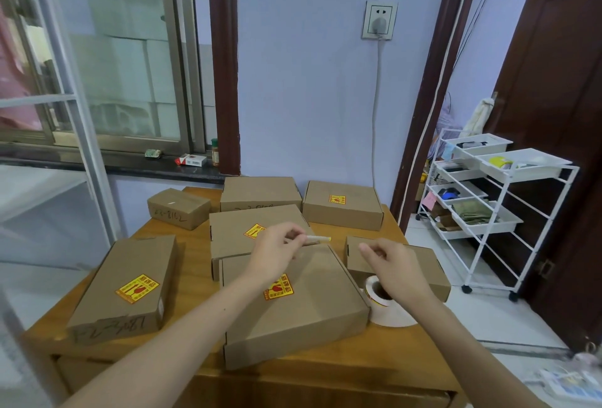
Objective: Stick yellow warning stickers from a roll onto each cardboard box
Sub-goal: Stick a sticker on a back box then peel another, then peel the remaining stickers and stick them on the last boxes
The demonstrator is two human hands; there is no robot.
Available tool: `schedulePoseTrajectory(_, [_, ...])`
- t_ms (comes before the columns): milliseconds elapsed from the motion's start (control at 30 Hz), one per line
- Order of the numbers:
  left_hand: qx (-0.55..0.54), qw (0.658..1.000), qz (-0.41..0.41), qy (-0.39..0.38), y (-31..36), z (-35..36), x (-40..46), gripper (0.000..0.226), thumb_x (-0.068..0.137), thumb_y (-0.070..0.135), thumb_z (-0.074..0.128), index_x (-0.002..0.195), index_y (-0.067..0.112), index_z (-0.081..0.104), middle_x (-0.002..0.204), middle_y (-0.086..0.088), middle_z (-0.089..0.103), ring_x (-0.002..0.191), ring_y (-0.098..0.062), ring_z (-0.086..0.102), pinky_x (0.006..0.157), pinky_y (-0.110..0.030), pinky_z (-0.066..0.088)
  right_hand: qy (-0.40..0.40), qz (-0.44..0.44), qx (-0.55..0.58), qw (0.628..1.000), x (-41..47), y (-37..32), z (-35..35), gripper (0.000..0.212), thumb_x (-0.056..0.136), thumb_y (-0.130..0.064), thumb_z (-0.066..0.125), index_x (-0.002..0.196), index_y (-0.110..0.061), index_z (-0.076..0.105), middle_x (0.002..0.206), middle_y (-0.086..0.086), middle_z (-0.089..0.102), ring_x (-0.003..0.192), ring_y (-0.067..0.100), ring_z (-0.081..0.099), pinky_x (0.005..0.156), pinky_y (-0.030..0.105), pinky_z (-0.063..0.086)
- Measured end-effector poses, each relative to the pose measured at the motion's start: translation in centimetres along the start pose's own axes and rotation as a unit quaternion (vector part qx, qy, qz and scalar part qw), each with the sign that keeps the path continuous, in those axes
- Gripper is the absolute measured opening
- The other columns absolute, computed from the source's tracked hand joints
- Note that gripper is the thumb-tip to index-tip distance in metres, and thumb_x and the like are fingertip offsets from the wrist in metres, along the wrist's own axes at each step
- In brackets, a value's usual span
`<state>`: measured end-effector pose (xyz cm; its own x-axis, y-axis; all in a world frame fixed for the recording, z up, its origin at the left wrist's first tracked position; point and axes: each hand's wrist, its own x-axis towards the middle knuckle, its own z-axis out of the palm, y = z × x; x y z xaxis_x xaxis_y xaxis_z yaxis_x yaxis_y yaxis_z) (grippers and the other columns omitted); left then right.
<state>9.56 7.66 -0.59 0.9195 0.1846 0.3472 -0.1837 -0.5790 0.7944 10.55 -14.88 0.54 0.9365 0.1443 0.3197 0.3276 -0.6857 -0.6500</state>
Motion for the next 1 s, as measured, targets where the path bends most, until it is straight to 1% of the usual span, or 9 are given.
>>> schedulePoseTrajectory(133, [0.021,1.0,0.018,-0.009,-0.2,-0.4,0.8,0.014,0.095,0.02,0.064,0.105,0.022,0.073,0.098,0.009,0.069,0.083,-0.003,0.061,0.073,-0.022,0.053,-0.011,-0.01,0.031,0.999,1.0,-1.7,1.0,0.029,0.094,-0.038,0.051,0.1,-0.016,0.069,0.08,-0.012,0.064,0.076,-0.001,0.056,0.06,0.017,0.038])
schedulePoseTrajectory(267, [0.036,0.999,0.015,-0.011,-0.7,-1.5,1.9,0.018,0.094,0.021,0.064,0.11,0.024,0.072,0.103,0.01,0.068,0.084,-0.004,0.061,0.075,-0.024,0.054,-0.014,-0.018,0.048,0.999,1.4,-2.6,2.3,0.028,0.095,-0.036,0.05,0.099,-0.016,0.069,0.077,-0.011,0.063,0.073,0.001,0.056,0.059,0.017,0.038])
schedulePoseTrajectory(333, [0.041,0.999,0.016,-0.01,-1.1,-2.2,2.8,0.02,0.094,0.023,0.064,0.113,0.024,0.071,0.105,0.012,0.068,0.083,-0.003,0.06,0.073,-0.02,0.05,-0.018,-0.021,0.051,0.998,1.8,-2.8,3.0,0.027,0.095,-0.037,0.05,0.098,-0.017,0.069,0.076,-0.012,0.063,0.072,-0.001,0.056,0.057,0.014,0.036])
schedulePoseTrajectory(500, [0.059,0.998,-0.015,0.012,-3.3,-3.8,6.3,0.031,0.096,0.02,0.06,0.127,0.022,0.066,0.116,0.006,0.068,0.085,-0.004,0.062,0.074,-0.021,0.052,-0.047,-0.039,0.054,0.997,2.9,-3.3,4.9,0.024,0.095,-0.036,0.049,0.098,-0.021,0.066,0.084,-0.011,0.065,0.077,-0.005,0.056,0.056,0.01,0.037])
schedulePoseTrajectory(633, [0.064,0.996,-0.052,0.029,-6.1,-4.6,10.3,0.035,0.095,0.012,0.057,0.129,0.014,0.064,0.127,-0.002,0.066,0.114,-0.015,0.06,0.086,-0.021,0.04,-0.059,-0.061,0.045,0.995,4.3,-3.3,6.0,0.02,0.095,-0.034,0.048,0.093,-0.025,0.066,0.08,-0.014,0.065,0.076,-0.007,0.057,0.061,0.006,0.041])
schedulePoseTrajectory(700, [0.059,0.993,-0.094,0.037,-7.6,-4.8,12.6,0.038,0.096,0.012,0.055,0.133,0.011,0.06,0.134,-0.005,0.062,0.124,-0.021,0.055,0.094,-0.025,0.04,-0.065,-0.072,0.031,0.995,5.2,-3.2,6.4,0.019,0.096,-0.034,0.048,0.094,-0.026,0.065,0.082,-0.012,0.066,0.079,-0.005,0.058,0.061,0.01,0.042])
schedulePoseTrajectory(800, [0.058,0.987,-0.146,0.037,-10.0,-4.8,16.0,0.042,0.096,0.022,0.058,0.137,0.014,0.057,0.139,-0.005,0.058,0.129,-0.024,0.051,0.108,-0.038,0.038,-0.074,-0.077,0.024,0.994,6.7,-2.8,6.7,0.017,0.095,-0.032,0.049,0.092,-0.029,0.065,0.081,-0.013,0.065,0.08,-0.006,0.057,0.062,0.011,0.042])
schedulePoseTrajectory(900, [0.074,0.982,-0.169,0.029,-11.8,-4.5,18.7,0.043,0.097,0.031,0.056,0.138,0.019,0.056,0.142,-0.003,0.055,0.132,-0.026,0.047,0.113,-0.05,0.035,-0.076,-0.088,0.018,0.993,7.9,-2.1,6.8,0.014,0.094,-0.031,0.051,0.092,-0.034,0.064,0.081,-0.018,0.063,0.084,-0.007,0.054,0.066,0.008,0.04])
schedulePoseTrajectory(1000, [0.117,0.977,-0.18,0.016,-13.2,-4.0,20.4,0.042,0.099,0.037,0.05,0.139,0.024,0.055,0.145,-0.001,0.053,0.135,-0.028,0.043,0.114,-0.052,0.028,-0.08,-0.096,0.018,0.992,9.0,-1.7,7.0,0.014,0.094,-0.028,0.051,0.092,-0.037,0.062,0.083,-0.021,0.061,0.087,-0.008,0.053,0.07,0.007,0.04])
